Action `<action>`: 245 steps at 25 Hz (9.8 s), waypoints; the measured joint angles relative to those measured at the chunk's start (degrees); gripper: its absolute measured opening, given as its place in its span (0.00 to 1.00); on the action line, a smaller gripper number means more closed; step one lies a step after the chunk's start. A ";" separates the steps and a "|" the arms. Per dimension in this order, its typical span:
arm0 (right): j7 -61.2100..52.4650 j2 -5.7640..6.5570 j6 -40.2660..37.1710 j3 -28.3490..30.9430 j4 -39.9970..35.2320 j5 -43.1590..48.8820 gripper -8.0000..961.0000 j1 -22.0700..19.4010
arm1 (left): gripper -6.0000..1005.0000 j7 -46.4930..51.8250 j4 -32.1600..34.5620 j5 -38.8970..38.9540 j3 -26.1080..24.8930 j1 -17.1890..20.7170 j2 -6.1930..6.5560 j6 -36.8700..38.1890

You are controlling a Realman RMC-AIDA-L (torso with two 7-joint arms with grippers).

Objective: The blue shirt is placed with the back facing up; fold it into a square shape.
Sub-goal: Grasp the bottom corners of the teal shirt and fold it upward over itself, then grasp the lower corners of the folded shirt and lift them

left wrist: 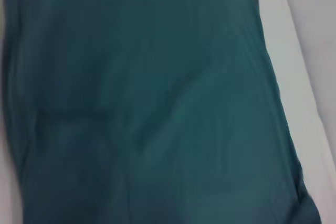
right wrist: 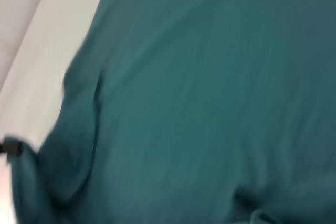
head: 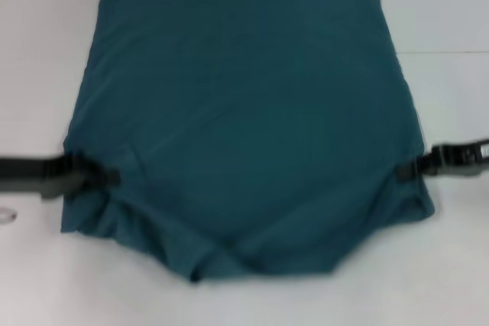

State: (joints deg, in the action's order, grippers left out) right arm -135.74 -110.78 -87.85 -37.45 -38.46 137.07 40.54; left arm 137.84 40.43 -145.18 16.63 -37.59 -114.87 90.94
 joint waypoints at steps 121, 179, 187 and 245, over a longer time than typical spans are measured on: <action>17.40 -4.65 18.05 -4.65 -0.04 -29.73 0.53 -10.67 | 0.46 -3.72 4.96 25.59 21.16 9.25 -5.64 -35.27; 20.06 -4.91 16.40 -3.99 2.25 -29.84 0.54 -11.39 | 0.53 -14.98 -6.35 25.11 21.86 4.85 -6.30 -44.36; 20.07 -4.94 16.40 -3.44 2.27 -29.84 0.54 -11.74 | 0.50 -14.58 -6.26 25.16 21.80 4.51 -6.68 -45.40; -4.31 2.30 18.79 -3.45 2.62 0.14 0.54 3.32 | 0.01 -7.58 0.06 20.58 20.46 4.55 -2.10 -34.98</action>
State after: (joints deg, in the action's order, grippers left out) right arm -140.04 -108.48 -69.07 -40.89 -35.84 137.20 43.85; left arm 130.26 40.48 -124.60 37.10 -33.04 -116.96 55.96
